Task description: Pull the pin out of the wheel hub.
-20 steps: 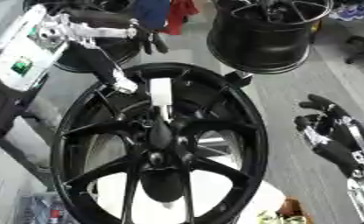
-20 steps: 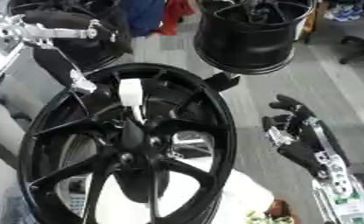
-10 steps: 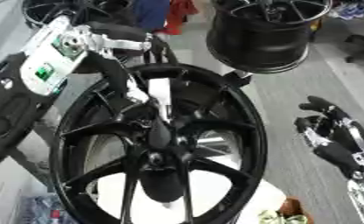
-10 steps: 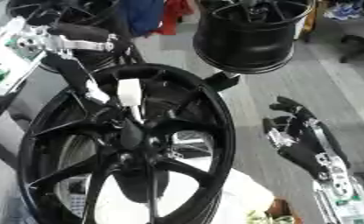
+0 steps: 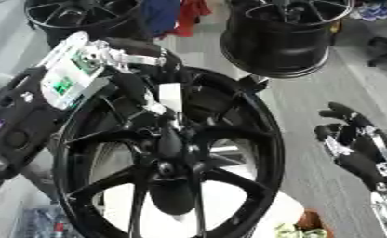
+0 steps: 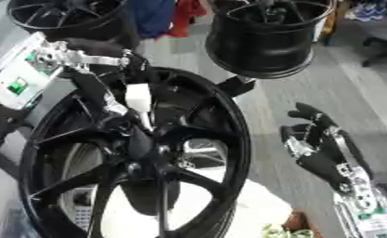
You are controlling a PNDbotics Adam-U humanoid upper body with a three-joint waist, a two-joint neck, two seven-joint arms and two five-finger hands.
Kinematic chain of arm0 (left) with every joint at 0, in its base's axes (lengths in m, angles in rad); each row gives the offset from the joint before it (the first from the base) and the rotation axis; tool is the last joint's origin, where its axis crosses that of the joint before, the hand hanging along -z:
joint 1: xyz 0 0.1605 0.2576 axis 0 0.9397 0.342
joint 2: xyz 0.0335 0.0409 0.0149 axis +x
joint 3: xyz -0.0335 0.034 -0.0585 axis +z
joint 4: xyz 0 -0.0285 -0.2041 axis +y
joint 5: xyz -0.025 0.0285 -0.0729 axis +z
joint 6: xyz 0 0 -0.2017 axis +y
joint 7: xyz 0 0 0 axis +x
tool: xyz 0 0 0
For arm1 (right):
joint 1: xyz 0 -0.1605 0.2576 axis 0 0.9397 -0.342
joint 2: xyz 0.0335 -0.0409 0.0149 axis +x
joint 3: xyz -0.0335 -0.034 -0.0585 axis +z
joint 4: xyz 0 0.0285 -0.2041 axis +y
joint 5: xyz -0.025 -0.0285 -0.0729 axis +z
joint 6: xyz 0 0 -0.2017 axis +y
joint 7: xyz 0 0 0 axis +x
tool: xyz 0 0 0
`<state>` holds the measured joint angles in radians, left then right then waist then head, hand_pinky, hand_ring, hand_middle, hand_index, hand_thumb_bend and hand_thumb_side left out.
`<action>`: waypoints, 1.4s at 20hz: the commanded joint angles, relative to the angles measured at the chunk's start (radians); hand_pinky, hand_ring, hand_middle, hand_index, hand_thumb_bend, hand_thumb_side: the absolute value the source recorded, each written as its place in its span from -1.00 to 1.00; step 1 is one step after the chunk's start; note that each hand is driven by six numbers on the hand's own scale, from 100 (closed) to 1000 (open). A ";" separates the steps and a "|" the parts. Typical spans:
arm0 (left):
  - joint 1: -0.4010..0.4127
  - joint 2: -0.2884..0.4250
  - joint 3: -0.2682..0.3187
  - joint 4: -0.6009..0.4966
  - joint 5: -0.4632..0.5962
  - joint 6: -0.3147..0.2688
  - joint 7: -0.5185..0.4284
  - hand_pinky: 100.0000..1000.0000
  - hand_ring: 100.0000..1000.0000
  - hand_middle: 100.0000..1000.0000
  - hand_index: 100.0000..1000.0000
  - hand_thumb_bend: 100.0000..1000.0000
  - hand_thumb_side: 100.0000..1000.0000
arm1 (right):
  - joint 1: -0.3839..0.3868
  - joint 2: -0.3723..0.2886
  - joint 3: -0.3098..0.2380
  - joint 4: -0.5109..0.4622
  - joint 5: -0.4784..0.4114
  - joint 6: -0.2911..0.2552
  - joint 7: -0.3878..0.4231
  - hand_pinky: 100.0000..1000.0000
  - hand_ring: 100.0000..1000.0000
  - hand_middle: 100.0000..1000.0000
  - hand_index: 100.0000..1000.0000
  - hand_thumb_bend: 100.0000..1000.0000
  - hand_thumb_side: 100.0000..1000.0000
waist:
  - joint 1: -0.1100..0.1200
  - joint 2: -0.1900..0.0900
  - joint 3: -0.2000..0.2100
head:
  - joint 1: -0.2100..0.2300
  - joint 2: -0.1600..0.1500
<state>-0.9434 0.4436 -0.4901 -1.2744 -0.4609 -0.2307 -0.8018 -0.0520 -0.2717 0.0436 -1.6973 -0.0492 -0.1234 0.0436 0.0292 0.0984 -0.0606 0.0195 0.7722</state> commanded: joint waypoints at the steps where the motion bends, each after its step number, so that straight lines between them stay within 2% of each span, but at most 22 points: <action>1: -0.015 0.003 0.005 0.002 -0.026 0.000 0.022 0.43 0.52 0.57 0.77 -0.09 0.01 | -0.009 -0.012 -0.002 -0.009 0.001 -0.002 0.002 0.20 0.23 0.49 0.75 -0.65 -0.62 | -0.003 -0.011 -0.001 | 0.003 -0.002; 4: -0.014 0.001 0.005 0.006 -0.050 -0.003 0.038 0.46 0.53 0.57 0.76 -0.10 0.00 | -0.009 -0.012 -0.002 -0.009 0.001 -0.002 0.002 0.20 0.23 0.49 0.75 -0.66 -0.62 | -0.003 -0.011 -0.002 | 0.003 -0.002; 7: -0.011 -0.001 0.004 0.015 -0.064 -0.006 0.043 0.41 0.49 0.54 0.75 -0.13 -0.02 | -0.009 -0.012 -0.002 -0.008 0.000 -0.002 0.003 0.20 0.23 0.49 0.75 -0.66 -0.62 | -0.003 -0.011 -0.002 | 0.004 -0.002; 14: -0.008 0.000 -0.001 0.025 -0.068 -0.015 -0.003 0.02 0.22 0.40 0.67 -0.20 -0.01 | -0.010 -0.013 -0.002 -0.008 0.001 -0.002 0.004 0.20 0.23 0.49 0.75 -0.66 -0.62 | -0.005 -0.009 0.000 | 0.004 -0.002; 21: -0.003 0.001 0.001 0.035 -0.074 -0.016 -0.039 -0.16 0.05 0.20 0.54 -0.31 -0.03 | -0.011 -0.013 -0.002 -0.008 0.001 -0.002 0.005 0.20 0.22 0.49 0.75 -0.66 -0.62 | -0.005 -0.009 0.002 | 0.003 -0.002; 25: -0.003 0.001 0.002 0.037 -0.067 -0.012 -0.036 -0.33 -0.10 0.02 0.45 -0.55 -0.02 | -0.011 -0.014 -0.003 -0.008 0.001 -0.002 0.005 0.20 0.22 0.49 0.75 -0.67 -0.62 | -0.006 -0.009 0.002 | 0.003 -0.002; 28: -0.003 0.002 0.005 0.034 -0.061 -0.004 -0.017 -0.47 -0.21 -0.11 0.35 -0.87 -0.06 | -0.011 -0.014 -0.003 -0.007 0.000 -0.002 0.006 0.20 0.22 0.49 0.75 -0.67 -0.62 | -0.006 -0.009 0.003 | 0.003 -0.002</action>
<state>-0.9317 0.4300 -0.4956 -1.2310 -0.5302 -0.2368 -0.8243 -0.0526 -0.2716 0.0436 -1.6925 -0.0492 -0.1247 0.0468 0.0263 0.0999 -0.0598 0.0219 0.7722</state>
